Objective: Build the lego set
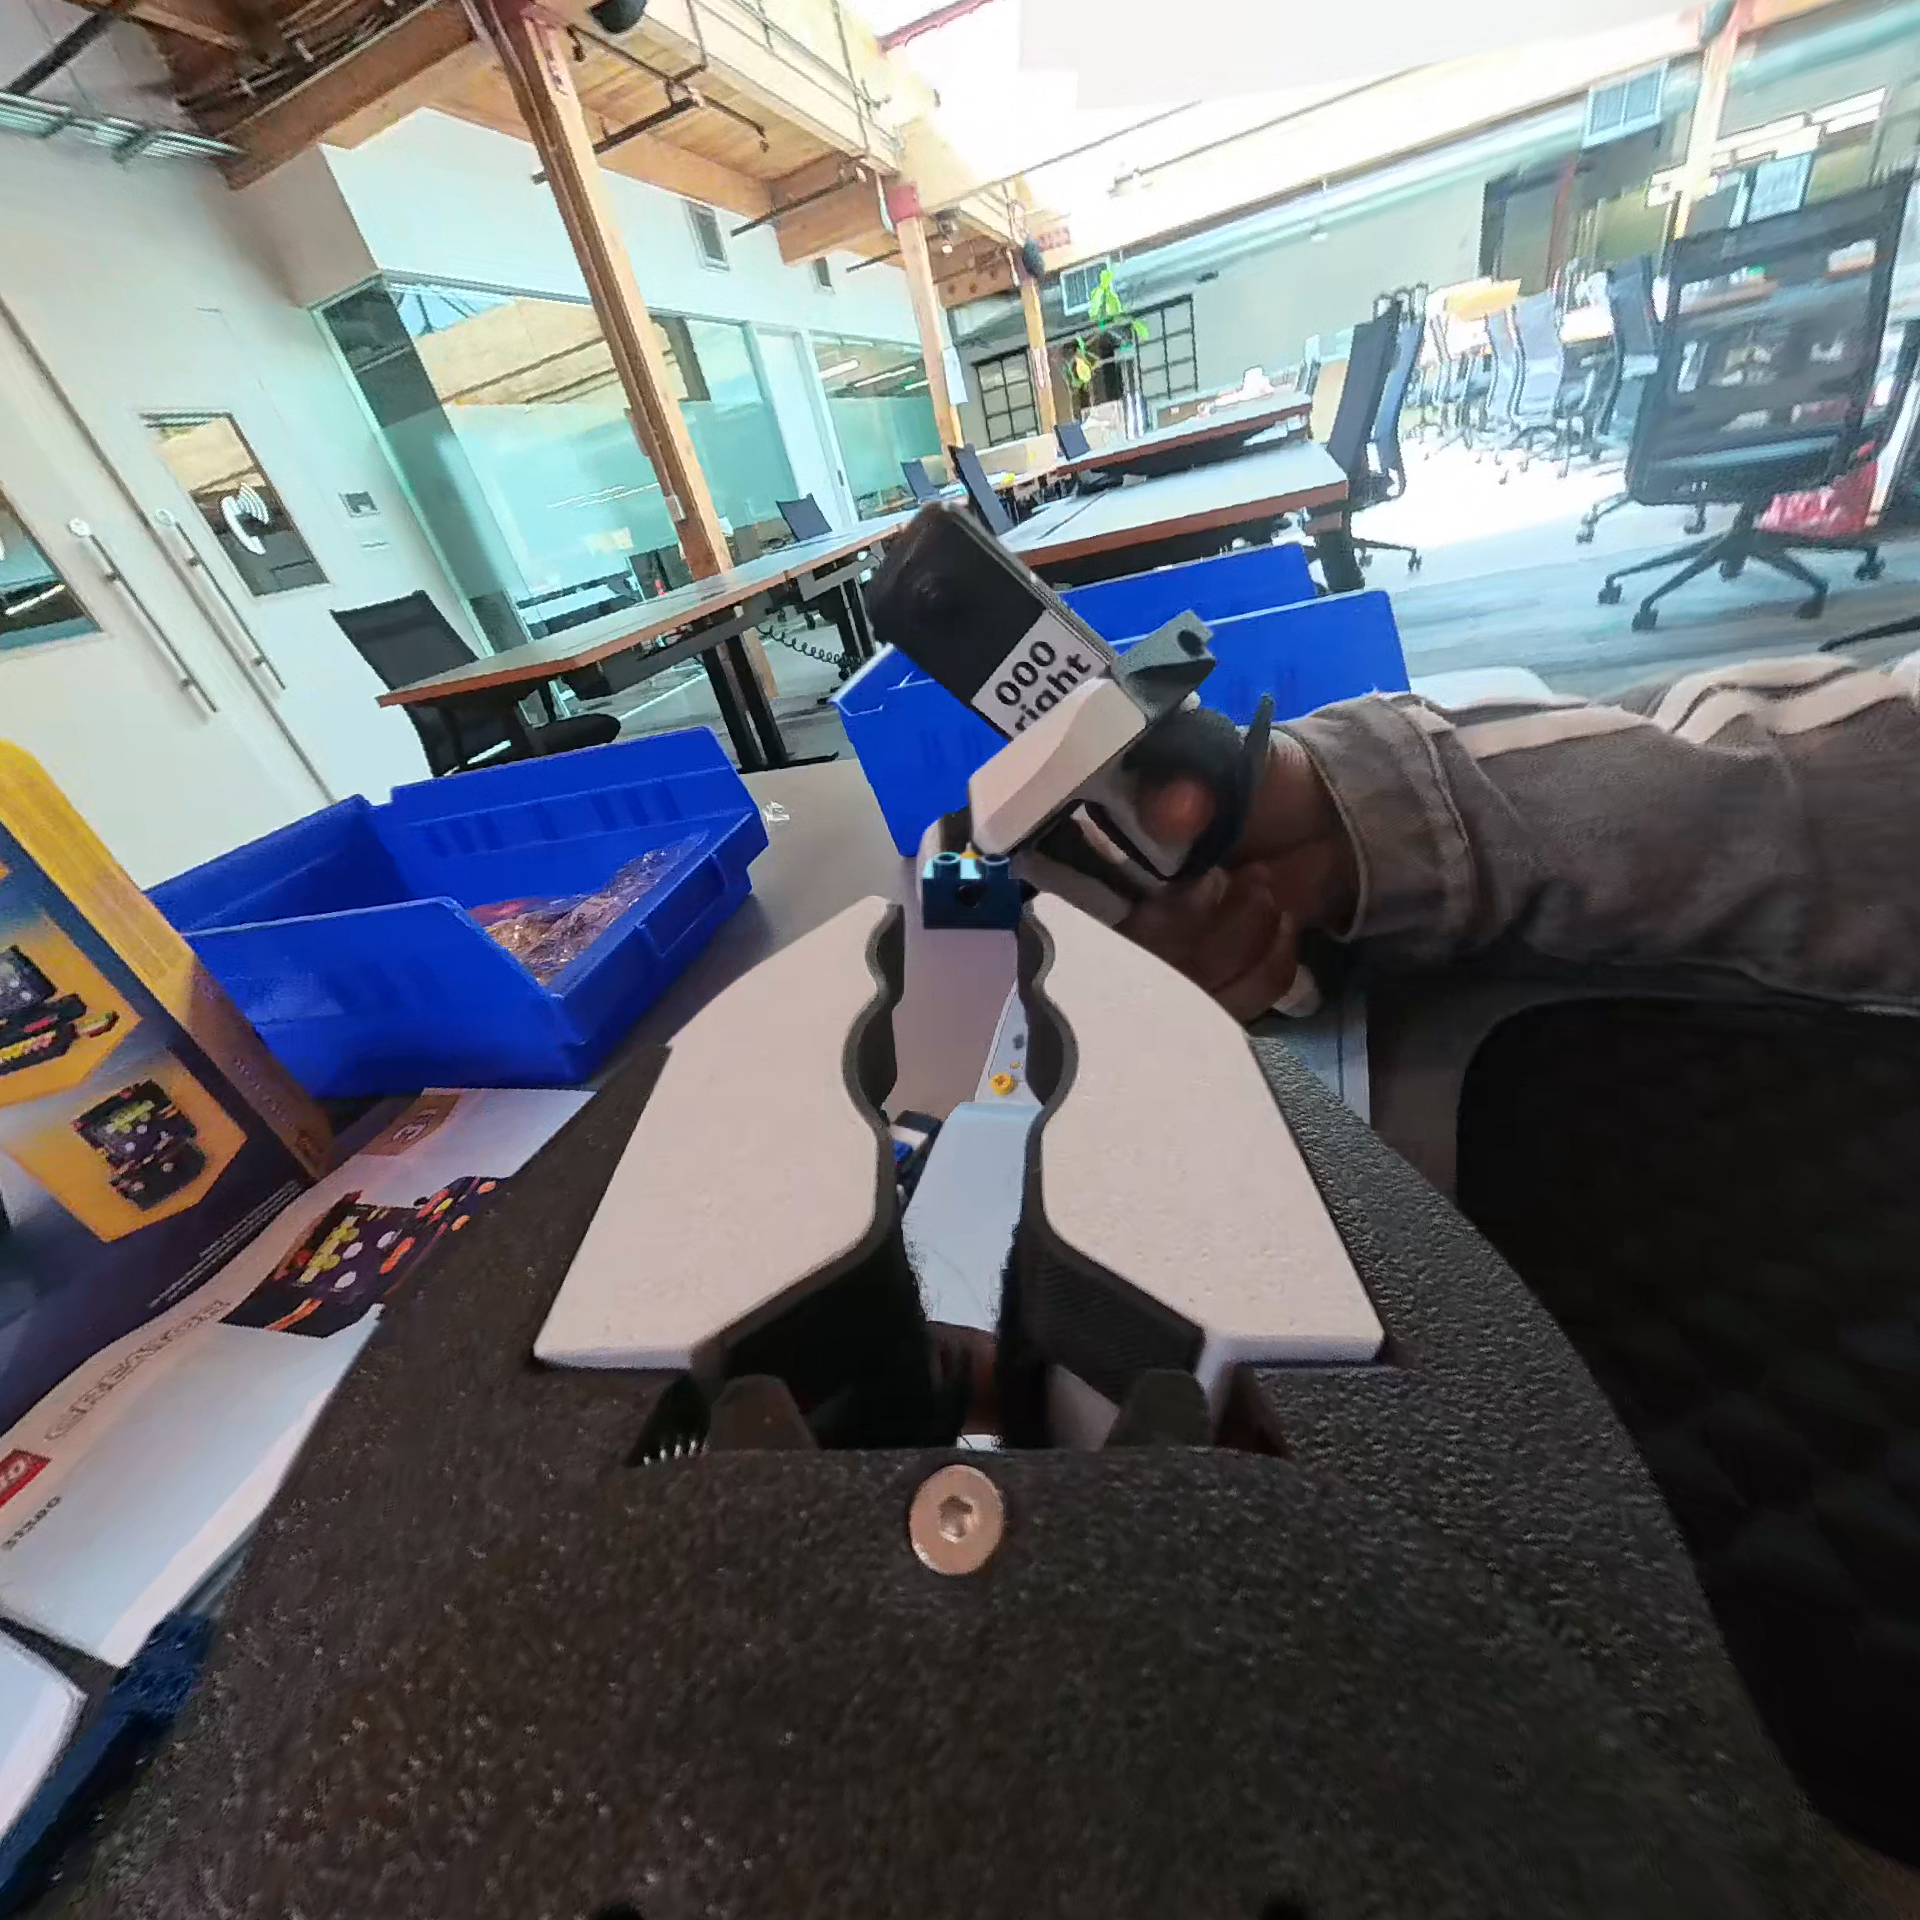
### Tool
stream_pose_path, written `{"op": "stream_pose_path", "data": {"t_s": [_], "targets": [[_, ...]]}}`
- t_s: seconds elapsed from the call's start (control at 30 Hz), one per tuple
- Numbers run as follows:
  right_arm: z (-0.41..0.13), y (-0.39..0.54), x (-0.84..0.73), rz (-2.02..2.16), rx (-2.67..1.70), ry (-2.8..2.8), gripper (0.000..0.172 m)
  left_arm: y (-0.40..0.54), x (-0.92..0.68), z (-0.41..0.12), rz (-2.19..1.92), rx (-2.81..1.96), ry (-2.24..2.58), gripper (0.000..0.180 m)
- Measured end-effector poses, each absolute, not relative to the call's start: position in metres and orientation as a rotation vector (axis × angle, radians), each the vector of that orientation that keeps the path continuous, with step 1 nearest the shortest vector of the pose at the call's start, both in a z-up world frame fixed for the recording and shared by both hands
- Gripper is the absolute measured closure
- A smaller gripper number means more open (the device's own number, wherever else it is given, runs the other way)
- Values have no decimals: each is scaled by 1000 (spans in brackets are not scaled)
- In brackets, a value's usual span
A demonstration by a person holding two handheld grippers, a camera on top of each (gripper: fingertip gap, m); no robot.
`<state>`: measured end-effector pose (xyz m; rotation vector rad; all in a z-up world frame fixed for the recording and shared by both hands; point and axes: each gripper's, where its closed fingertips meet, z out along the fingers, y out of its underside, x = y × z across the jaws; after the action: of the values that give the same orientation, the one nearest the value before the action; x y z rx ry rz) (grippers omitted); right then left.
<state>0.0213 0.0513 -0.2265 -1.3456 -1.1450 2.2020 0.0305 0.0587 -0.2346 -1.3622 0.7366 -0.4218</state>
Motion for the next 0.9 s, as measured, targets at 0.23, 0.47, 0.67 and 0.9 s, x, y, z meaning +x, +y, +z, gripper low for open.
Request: {"op": "stream_pose_path", "data": {"t_s": [0.23,0.47,0.67,0.9], "targets": [[-229,49,20,2178,-1351,-1176,166,58,33,-239,-369,-1365,776,163],[-234,51,19,2120,-1354,-1206,166,58,32,-239,-398,-1390,760,164],[-189,97,42,1903,-1136,-917,125,65,11,-223,-482,-1367,561,164],[-157,189,133,989,-1041,-468,146,75,-6,-226,-547,-1414,417,164]]}}
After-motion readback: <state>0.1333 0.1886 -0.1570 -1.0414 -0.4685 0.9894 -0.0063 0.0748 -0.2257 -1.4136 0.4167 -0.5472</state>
